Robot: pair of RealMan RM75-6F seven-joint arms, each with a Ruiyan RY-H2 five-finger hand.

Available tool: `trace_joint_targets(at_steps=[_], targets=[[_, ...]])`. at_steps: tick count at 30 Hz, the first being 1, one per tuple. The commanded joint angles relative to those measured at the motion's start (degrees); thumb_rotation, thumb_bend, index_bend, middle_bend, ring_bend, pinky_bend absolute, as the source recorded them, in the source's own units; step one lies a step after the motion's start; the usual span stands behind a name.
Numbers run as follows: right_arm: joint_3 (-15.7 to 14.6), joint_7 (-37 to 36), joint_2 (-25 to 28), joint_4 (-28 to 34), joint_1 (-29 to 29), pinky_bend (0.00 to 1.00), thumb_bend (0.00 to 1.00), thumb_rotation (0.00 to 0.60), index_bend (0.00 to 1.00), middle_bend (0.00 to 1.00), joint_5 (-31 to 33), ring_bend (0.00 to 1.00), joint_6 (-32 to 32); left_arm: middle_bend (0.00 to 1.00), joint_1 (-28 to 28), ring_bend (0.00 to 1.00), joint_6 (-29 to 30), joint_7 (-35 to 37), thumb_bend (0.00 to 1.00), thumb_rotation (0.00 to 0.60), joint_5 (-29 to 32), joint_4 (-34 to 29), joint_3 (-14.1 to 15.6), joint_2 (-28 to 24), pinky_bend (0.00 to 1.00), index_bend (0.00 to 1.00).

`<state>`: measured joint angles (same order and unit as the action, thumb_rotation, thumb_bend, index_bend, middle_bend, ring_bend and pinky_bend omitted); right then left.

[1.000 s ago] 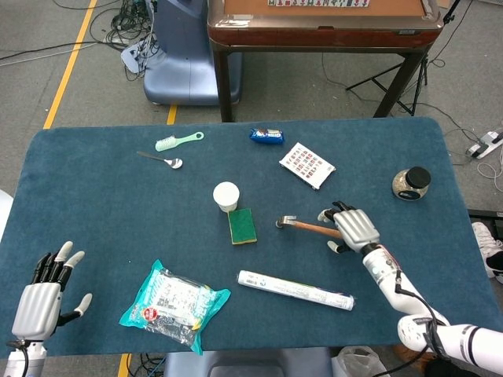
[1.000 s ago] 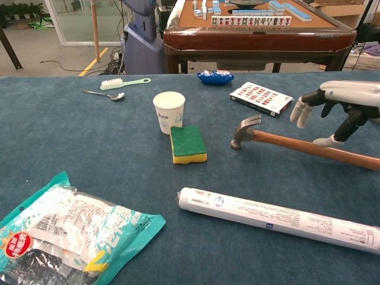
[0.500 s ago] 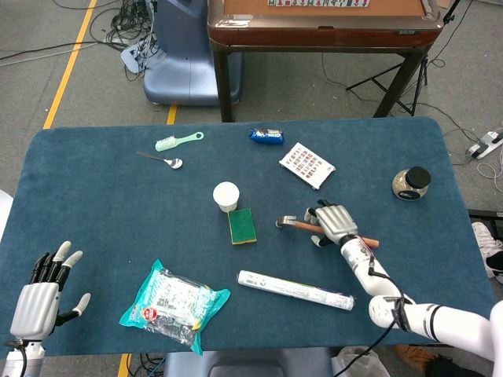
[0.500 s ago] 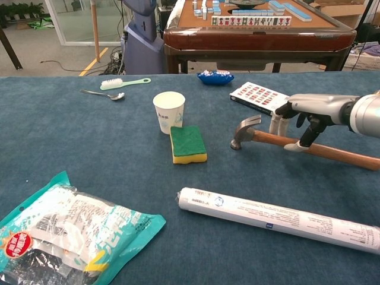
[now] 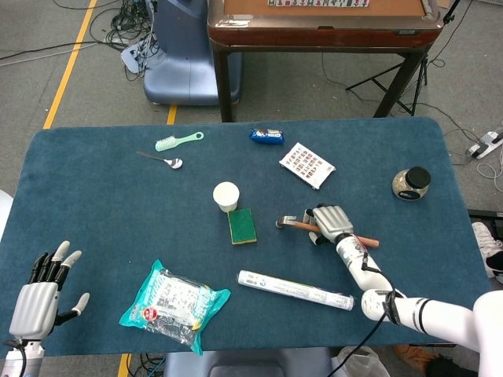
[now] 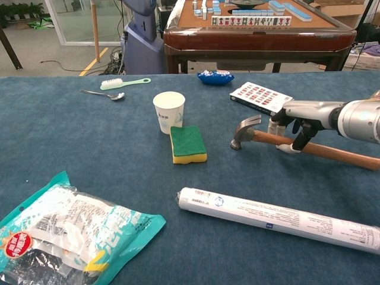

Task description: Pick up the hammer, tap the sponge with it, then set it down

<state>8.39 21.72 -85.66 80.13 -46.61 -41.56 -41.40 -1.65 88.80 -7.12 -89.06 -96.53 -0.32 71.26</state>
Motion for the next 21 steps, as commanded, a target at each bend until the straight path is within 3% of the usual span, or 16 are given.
trace_joint_targets(at_steps=[1, 21], targets=[[-0.18, -0.35, -0.11, -0.21, -0.21, 0.25, 0.49, 0.6, 0.4, 0.43, 0.08, 0.19, 0.14, 0.02, -0.01, 0.03, -0.04, -0.08, 0.24, 0.6, 0.02, 0.01, -0.01, 0.03, 0.0, 0.14], [-1.38, -3.39, -0.47, -1.14, -0.82, 0.25, 0.62, 0.6, 0.45, 0.49, 0.23, 0.25, 0.77, 0.02, -0.05, 0.03, -0.32, -0.62, 0.24, 0.6, 0.39, 0.27, -0.13, 0.29, 0.0, 0.14]])
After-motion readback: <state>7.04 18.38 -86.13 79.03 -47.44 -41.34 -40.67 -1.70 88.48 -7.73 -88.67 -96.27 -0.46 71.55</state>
